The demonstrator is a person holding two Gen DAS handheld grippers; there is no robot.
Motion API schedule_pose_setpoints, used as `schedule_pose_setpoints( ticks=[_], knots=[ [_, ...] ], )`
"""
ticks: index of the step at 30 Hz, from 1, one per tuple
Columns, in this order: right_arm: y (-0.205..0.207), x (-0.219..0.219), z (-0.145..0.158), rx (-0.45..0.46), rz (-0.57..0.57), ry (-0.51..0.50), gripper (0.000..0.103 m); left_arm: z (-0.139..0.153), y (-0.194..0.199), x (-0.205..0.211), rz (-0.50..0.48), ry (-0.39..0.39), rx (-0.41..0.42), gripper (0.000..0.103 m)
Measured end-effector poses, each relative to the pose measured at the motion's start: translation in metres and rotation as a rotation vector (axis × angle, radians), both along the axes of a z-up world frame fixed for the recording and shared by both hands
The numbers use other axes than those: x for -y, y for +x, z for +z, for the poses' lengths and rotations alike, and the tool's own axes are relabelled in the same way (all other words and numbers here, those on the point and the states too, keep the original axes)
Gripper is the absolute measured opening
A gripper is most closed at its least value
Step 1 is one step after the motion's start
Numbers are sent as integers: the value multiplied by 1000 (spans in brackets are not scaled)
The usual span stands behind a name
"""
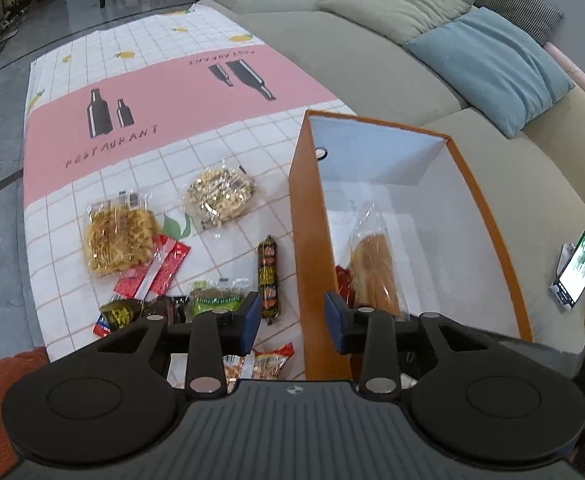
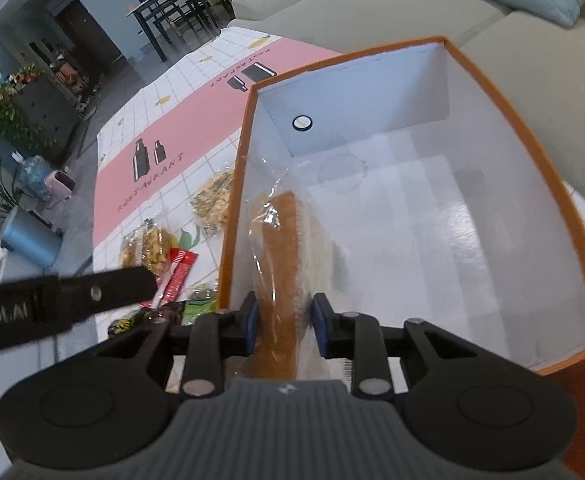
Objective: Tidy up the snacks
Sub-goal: 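Lower the bread loaf into the box and open the right gripper, then grasp the peanut snack bag with the right gripper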
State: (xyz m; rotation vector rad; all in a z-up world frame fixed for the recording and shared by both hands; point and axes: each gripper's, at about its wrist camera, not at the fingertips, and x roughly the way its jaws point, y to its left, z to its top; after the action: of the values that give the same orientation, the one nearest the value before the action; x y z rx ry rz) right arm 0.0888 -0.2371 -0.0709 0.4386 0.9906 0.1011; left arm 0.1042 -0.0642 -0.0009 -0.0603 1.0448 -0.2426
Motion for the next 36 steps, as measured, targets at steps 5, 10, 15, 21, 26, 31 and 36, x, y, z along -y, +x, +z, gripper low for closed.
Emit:
schedule_pose_setpoints(
  ticks=[5, 10, 15, 21, 26, 31, 36],
  knots=[
    [-4, 1, 2, 5, -10, 19, 32, -1, -7, -12, 4, -27, -8, 42],
    [-9, -2, 9, 19, -35, 2, 32, 2, -12, -24, 15, -40, -2, 43],
    [-16, -11, 27, 75, -41, -106, 42, 8, -19, -32, 7, -34, 35, 45],
    [-36, -33, 59, 241, 0, -226, 42, 25, -35, -40, -1, 36, 159, 45],
    [-59, -54, 75, 387, 24, -239, 43, 31, -46, -55, -8, 90, 232, 60],
    [-72, -82, 70, 391, 84, -249, 48, 20, -51, -73, -23, 134, 184, 72],
    [-74, -100, 47, 285, 102, -217, 60, -5, -49, -96, 1, 144, 73, 73]
  ],
)
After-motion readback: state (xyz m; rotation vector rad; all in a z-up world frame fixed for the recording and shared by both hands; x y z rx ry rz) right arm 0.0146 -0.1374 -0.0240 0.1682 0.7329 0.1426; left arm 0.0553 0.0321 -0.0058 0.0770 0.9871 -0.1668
